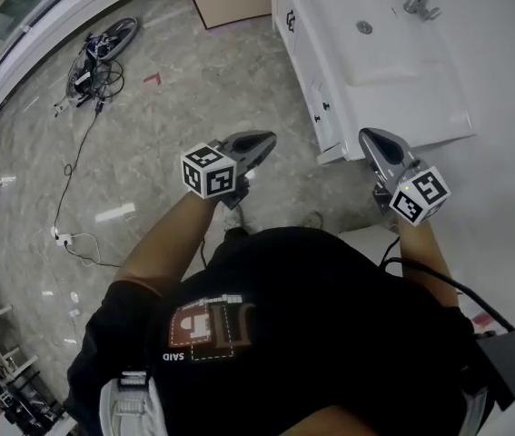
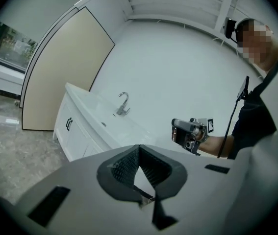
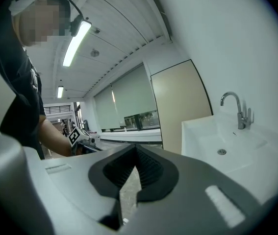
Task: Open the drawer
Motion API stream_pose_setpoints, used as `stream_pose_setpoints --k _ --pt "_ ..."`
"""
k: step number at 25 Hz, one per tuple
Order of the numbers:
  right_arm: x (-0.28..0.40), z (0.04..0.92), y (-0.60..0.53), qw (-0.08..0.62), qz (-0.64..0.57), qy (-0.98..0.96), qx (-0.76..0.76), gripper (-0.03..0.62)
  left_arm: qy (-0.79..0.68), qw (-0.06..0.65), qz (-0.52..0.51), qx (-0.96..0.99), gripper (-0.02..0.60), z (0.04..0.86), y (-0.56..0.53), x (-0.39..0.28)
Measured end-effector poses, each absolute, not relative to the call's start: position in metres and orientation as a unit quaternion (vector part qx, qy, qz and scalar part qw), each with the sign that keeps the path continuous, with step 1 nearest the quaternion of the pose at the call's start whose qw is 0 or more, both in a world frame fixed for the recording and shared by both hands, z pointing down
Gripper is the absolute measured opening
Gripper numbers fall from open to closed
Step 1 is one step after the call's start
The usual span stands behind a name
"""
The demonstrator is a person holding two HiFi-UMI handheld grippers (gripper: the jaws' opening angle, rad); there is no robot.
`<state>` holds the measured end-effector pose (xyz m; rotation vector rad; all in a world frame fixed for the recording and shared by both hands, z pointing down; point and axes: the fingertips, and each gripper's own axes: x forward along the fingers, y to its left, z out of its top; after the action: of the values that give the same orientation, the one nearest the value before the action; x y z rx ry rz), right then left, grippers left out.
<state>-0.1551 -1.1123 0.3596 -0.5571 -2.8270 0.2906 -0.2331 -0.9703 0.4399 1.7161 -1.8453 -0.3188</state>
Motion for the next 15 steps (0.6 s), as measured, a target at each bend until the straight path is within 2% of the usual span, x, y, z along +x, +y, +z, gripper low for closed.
stream_pose_setpoints --k 15 --pt "-0.243 0.491 -1.022 0.13 0.106 -0.973 -0.158 -0.002 -0.656 0.374 -0.175 0.632 -0.002 0.618 -0.941 -0.331"
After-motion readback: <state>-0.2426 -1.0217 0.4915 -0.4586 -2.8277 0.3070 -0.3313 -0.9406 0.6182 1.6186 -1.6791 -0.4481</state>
